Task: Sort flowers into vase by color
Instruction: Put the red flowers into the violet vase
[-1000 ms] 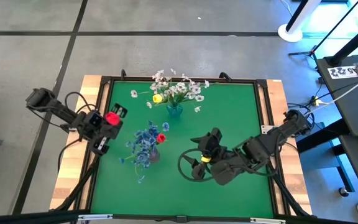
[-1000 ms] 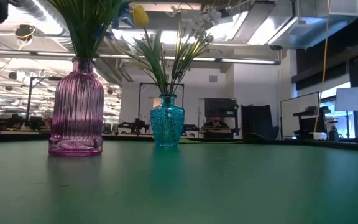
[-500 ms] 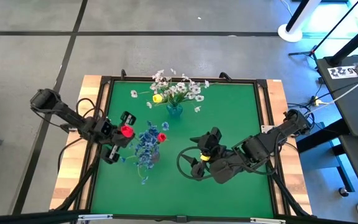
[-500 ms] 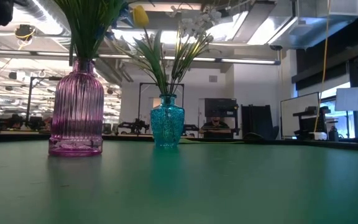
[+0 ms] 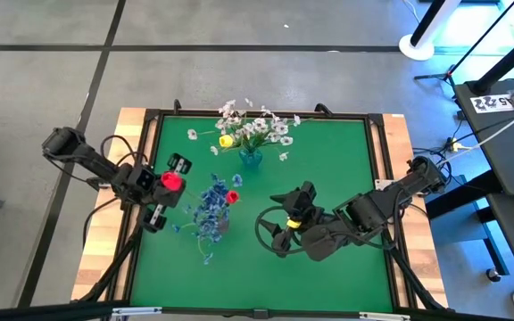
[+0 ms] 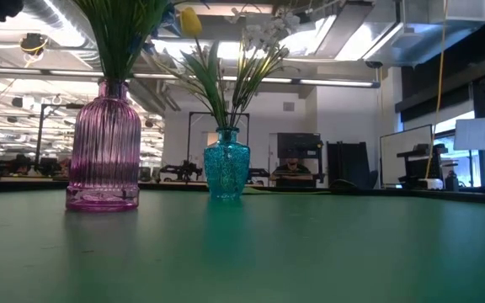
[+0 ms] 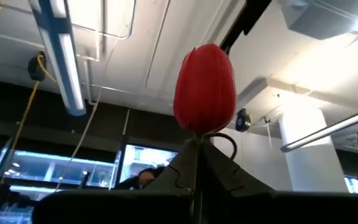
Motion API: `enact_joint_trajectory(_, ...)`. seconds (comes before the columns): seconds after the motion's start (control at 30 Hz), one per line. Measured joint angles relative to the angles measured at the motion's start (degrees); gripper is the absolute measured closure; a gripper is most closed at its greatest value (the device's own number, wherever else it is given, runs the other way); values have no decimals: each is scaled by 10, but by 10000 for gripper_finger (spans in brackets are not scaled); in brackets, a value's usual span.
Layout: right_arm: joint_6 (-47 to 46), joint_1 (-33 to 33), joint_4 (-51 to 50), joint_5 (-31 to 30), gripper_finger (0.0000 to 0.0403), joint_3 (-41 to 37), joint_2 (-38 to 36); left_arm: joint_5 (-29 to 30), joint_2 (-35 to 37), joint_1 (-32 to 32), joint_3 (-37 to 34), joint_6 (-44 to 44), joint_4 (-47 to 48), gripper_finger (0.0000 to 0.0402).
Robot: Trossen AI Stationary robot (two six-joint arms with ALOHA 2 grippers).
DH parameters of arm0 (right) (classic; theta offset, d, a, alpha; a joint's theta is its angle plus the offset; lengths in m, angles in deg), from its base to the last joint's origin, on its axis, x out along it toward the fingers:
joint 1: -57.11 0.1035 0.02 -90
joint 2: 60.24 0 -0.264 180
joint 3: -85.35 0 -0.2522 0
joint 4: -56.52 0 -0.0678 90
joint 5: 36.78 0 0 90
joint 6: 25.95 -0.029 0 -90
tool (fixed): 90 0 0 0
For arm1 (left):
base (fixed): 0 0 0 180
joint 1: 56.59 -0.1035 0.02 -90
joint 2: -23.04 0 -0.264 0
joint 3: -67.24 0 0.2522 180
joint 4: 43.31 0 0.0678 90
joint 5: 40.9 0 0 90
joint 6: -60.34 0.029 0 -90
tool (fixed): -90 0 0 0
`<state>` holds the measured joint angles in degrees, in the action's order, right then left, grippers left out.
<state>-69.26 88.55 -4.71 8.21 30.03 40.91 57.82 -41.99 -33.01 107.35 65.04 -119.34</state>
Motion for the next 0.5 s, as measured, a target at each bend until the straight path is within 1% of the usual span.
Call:
enact_joint_trajectory(0.1, 0, 0, 7, 0, 77, 0, 0, 14, 10, -4, 0, 0, 4, 401)
enact_joint_trajectory(0.3, 4, 0, 27, 11, 77, 0, 0, 16, 45, -14, 5, -15, 32, 401)
enact_joint_trajectory(0.4, 39, 0, 68, 11, 77, 0, 2, 17, 63, -14, 36, -15, 96, 401)
enact_joint_trajectory(0.5, 93, 0, 128, 15, 77, 0, 4, 20, 76, -14, 89, -15, 196, 401)
